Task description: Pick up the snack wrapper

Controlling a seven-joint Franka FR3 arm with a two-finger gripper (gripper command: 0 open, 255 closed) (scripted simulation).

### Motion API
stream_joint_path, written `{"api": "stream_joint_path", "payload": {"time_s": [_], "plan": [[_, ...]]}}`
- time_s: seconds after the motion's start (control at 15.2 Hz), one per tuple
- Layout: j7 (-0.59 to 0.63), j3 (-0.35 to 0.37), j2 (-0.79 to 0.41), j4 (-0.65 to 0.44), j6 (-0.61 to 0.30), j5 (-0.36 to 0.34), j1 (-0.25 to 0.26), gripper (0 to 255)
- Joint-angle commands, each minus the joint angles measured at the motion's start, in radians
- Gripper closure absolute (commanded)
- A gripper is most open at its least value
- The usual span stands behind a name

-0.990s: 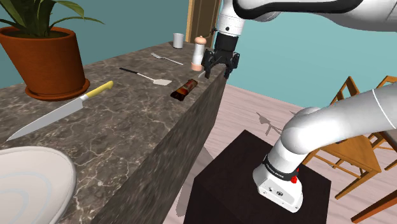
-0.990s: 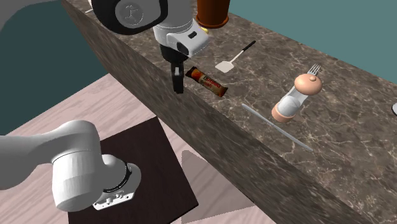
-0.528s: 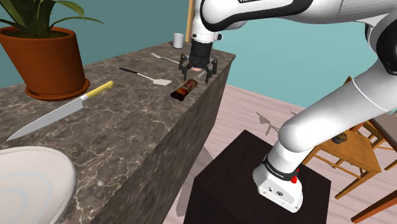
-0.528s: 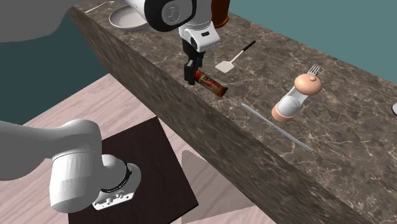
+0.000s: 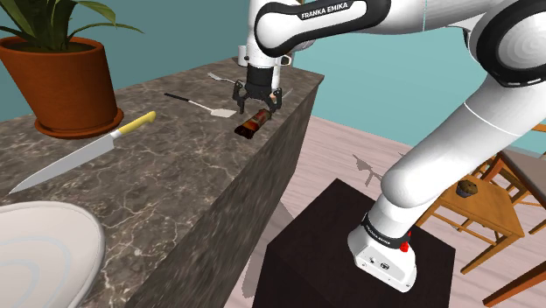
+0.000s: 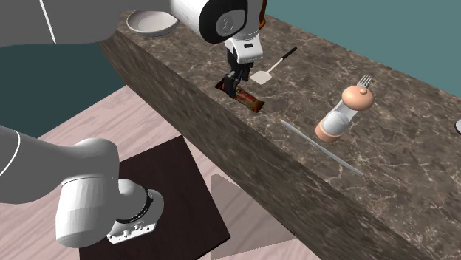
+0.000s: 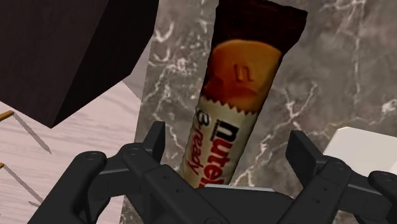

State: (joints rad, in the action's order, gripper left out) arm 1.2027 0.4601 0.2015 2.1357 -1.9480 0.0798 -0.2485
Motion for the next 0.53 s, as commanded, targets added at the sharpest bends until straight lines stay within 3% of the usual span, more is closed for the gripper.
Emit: {"api": "stream_joint_path", "payload": {"time_s": [0.0,0.26,0.33,0.46], "plan": [[0.005,0.003,-0.010,0.020,-0.029,-0.003,0.000,0],[0.009,0.007,-0.020,0.045,-0.064,-0.006,0.000,0],[0.008,0.006,-0.021,0.044,-0.064,-0.007,0.000,255],[0.008,0.006,-0.021,0.044,-0.064,-0.007,0.000,255]]}}
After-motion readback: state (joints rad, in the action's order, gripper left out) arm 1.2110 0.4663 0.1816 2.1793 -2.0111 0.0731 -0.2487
